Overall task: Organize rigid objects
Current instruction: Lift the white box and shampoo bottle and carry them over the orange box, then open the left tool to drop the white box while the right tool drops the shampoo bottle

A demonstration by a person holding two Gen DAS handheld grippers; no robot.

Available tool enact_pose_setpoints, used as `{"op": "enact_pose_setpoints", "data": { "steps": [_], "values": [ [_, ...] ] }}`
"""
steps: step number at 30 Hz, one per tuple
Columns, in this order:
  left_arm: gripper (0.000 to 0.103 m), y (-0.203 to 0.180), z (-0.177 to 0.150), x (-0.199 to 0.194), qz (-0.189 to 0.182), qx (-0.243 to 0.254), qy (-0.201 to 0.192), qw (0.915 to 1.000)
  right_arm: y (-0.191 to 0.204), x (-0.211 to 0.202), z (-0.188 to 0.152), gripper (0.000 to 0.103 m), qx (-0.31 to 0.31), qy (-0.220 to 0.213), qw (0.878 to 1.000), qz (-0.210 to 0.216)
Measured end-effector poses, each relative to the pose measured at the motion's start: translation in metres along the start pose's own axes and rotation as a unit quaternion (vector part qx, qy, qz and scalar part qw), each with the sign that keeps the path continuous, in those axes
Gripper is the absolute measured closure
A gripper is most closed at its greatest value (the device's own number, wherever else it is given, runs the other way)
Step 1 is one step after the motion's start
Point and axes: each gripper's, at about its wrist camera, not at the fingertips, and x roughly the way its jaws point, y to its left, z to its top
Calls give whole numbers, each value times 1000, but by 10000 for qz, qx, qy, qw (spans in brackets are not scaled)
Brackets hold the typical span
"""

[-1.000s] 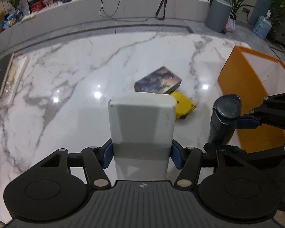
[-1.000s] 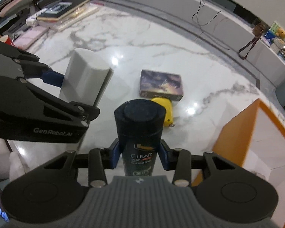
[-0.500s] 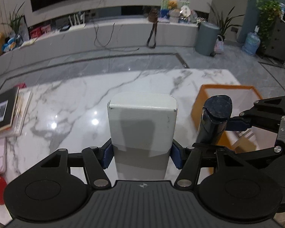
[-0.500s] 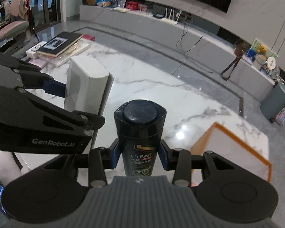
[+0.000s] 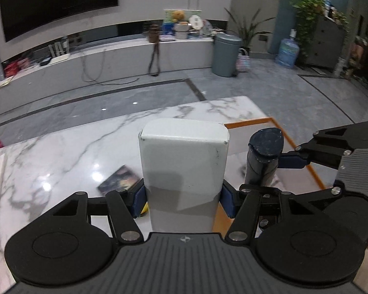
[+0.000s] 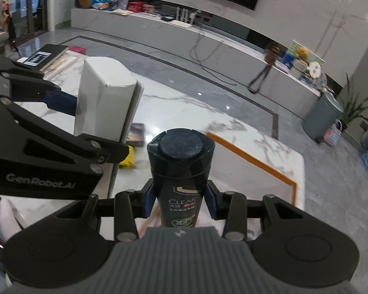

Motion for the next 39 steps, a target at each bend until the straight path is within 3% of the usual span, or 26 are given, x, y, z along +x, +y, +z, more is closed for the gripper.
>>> {"op": "enact_pose_setpoints", "data": {
  "steps": [9, 13, 18, 22, 26, 30, 39],
  "values": [
    [34, -23, 7, 29, -442, 126, 244, 9986, -31, 13, -18, 61, 176, 235, 9994, -195],
    [34, -27, 10, 36, -534, 135, 228, 9982, -46, 23, -26, 61, 274, 362, 9987, -249],
    [34, -42, 18, 42, -913, 217, 134, 9955, -64, 34, -34, 61, 342, 529, 9972, -400],
    [34, -56, 21, 54, -867, 427, 125, 9952, -71, 48, -41, 61, 411, 696, 9959, -403],
    [34, -58, 21, 65, -1344, 216, 191, 9905, -78, 59, -49, 61, 477, 798, 9950, -355],
    [34, -64, 21, 87, -1026, 285, 435, 9934, -86, 72, -56, 61, 532, 975, 9933, -326],
    [34, -58, 14, 124, -1095, -14, 654, 9918, -95, 104, -64, 61, 729, 1175, 9903, -98]
  ]
}}
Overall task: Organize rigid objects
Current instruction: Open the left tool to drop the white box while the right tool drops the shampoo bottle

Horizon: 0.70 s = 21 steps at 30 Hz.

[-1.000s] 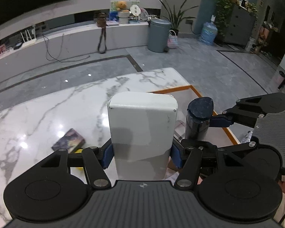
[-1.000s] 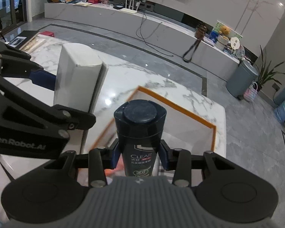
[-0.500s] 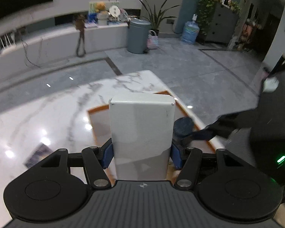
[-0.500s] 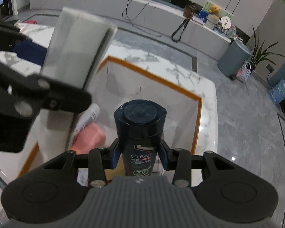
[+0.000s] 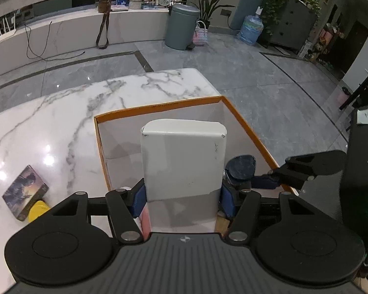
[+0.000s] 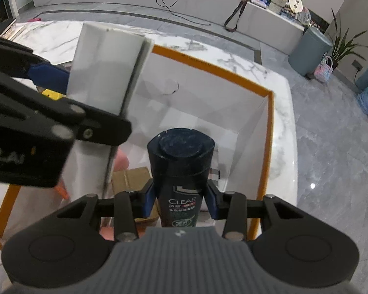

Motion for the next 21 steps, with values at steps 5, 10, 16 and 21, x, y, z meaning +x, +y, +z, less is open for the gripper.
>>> {"op": "enact_pose_setpoints", "data": {
  "steps": [5, 10, 16, 21],
  "values": [
    [34, 0, 2, 15, 418, 139, 164, 9989, -1, 12, 3, 61, 73, 65, 9999, 90],
    [34, 4, 2, 31, 467, 73, 242, 9986, -3, 25, 6, 61, 179, 93, 9997, 144],
    [34, 10, -1, 41, 359, 75, 150, 9992, -3, 34, 7, 61, 265, 73, 9994, 193],
    [34, 6, 0, 45, 418, 183, 54, 9989, -4, 35, 13, 63, 360, -20, 9991, 212]
  ]
}}
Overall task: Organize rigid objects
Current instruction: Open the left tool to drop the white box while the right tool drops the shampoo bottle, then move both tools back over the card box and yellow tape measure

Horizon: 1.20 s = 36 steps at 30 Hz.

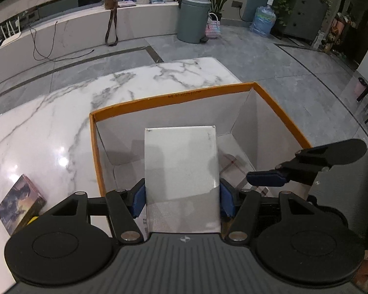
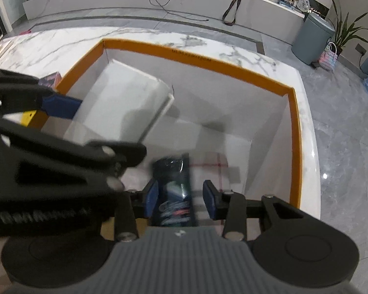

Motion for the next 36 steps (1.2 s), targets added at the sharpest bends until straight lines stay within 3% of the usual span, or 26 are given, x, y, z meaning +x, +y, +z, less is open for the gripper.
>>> {"op": "enact_pose_setpoints", "data": {
  "steps": [5, 12, 16, 23, 28, 36],
  "values": [
    [33, 4, -1, -4, -96, 8, -39, 9999, 5, 1, 1, 62, -28, 3, 10000, 24],
    [20, 9, 0, -15, -215, -58, -263, 9994, 9, -7, -1, 41, -126, -105, 9997, -172],
    [19, 10, 2, -27, -317, -32, -399, 9987, 7, -15, 1, 29, -102, -179, 9994, -283],
    [19, 12, 2, -51, -281, 151, -610, 9976, 15, -29, 5, 28, -213, -297, 9986, -386],
    [19, 18, -3, -66, -272, 115, -720, 9970, 32, -50, 8, 21, -404, -526, 9970, -400],
    [19, 38, -11, -100, 98, 246, -939, 9952, 58, -79, 14, 20, -645, -870, 9938, -232]
  ]
}}
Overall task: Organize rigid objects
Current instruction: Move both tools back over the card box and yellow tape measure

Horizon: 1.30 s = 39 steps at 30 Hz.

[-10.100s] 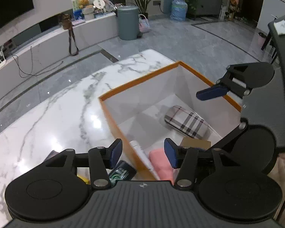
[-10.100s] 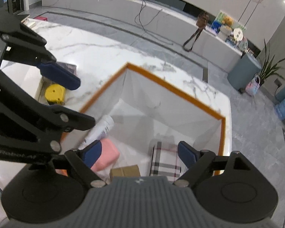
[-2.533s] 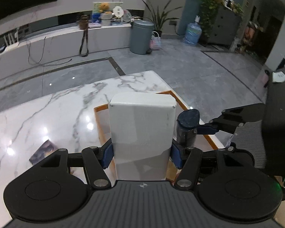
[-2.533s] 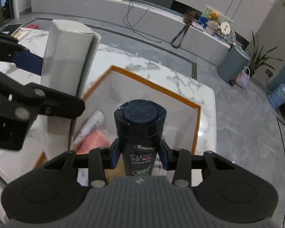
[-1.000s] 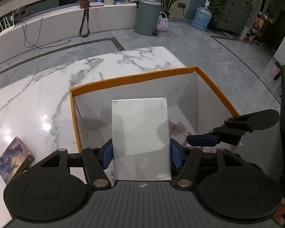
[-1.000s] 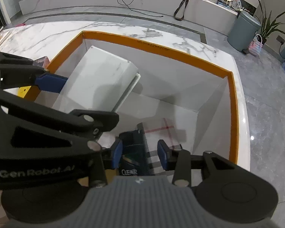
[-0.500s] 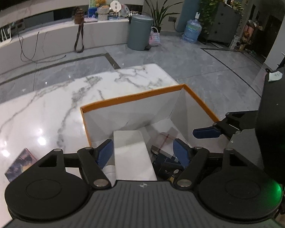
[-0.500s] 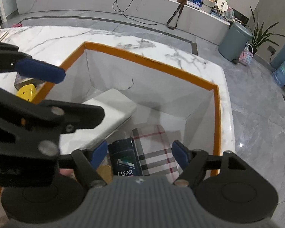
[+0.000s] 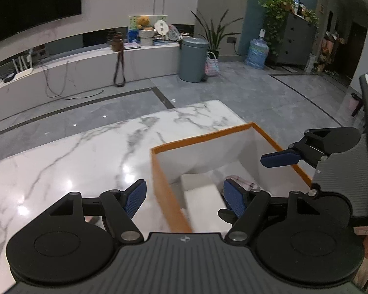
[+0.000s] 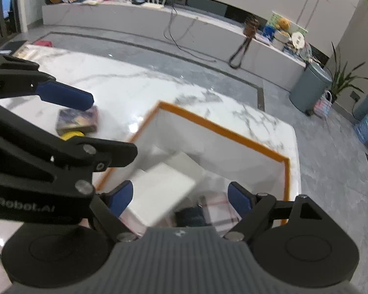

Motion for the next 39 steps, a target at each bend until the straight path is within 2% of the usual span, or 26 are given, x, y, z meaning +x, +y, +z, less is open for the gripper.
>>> {"op": "enact_pose_setpoints", "data": {
  "steps": [6, 13, 18, 25, 33, 39],
  "values": [
    [19, 22, -11, -21, 427, 93, -11, 9990, 35, -13, 12, 23, -244, -195, 9990, 305],
    [19, 54, -29, -38, 807, 57, 1, 9967, 79, -11, 22, 25, -629, -219, 9962, 562],
    [19, 80, -45, -40, 887, -126, 184, 9958, 106, 0, 30, 25, -796, -121, 9942, 710],
    [19, 119, -60, -31, 809, -716, 243, 9938, 130, 37, 43, 36, -766, 171, 9932, 865],
    [19, 139, -73, 1, 809, -392, 564, 9943, 148, 84, 48, 36, -886, 507, 9904, 931],
    [16, 155, -78, 28, 754, -334, 641, 9945, 152, 120, 53, 36, -859, 743, 9888, 968]
  ]
}}
